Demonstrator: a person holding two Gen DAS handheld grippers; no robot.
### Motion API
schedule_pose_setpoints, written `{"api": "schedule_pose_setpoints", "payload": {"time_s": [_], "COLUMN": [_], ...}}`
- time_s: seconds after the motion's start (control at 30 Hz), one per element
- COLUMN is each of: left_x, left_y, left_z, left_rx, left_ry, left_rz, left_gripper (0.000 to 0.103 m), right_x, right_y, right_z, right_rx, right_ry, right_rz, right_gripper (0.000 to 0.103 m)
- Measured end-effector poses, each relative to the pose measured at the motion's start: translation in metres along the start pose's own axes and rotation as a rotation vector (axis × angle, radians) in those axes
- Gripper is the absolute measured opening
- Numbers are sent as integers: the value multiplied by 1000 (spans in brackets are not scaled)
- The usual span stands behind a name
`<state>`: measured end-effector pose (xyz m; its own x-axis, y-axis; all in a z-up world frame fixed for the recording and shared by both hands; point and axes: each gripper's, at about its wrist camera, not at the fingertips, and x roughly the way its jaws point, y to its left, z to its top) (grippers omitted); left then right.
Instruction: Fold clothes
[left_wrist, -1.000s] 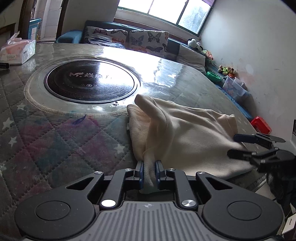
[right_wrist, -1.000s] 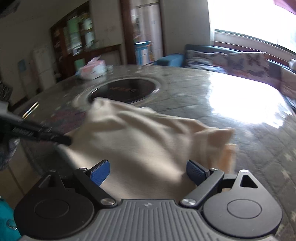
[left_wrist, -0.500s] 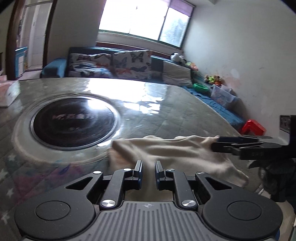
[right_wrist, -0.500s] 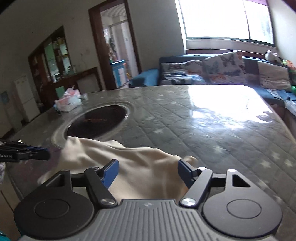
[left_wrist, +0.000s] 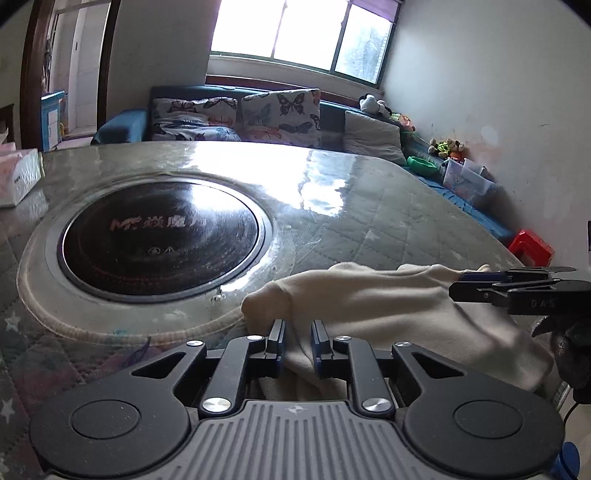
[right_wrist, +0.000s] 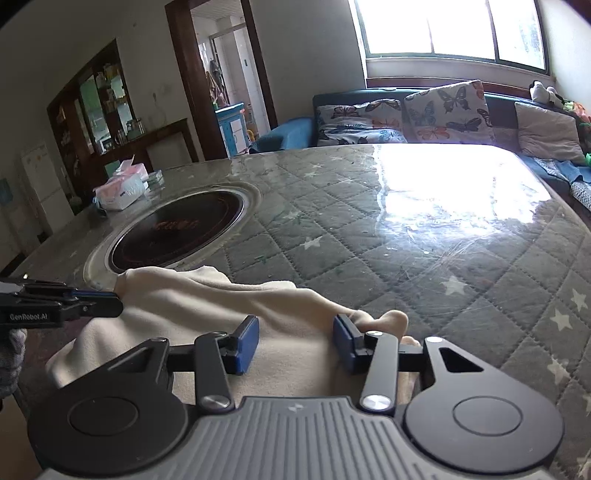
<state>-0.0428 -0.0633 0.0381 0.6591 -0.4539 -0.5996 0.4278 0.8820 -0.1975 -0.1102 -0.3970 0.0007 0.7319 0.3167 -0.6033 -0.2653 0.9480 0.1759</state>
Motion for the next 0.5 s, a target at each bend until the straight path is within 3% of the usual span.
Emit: {"api": "schedule_pose_setpoints", "payload": {"time_s": [0.23,0.5], "left_x": [11,54], "left_y": [-16,-27], "left_z": [21,29], "left_rx": [23,62], "left_ry": [-10,55], "left_rz": [-29,30], "left_gripper": [17,17], "right_x": [8,43], "right_y": [13,23], "right_z": [17,23], "right_rx": [-35,-76], "right_ry": [-9,70], "right_rz": [-10,-61], "right_gripper": [46,47]}}
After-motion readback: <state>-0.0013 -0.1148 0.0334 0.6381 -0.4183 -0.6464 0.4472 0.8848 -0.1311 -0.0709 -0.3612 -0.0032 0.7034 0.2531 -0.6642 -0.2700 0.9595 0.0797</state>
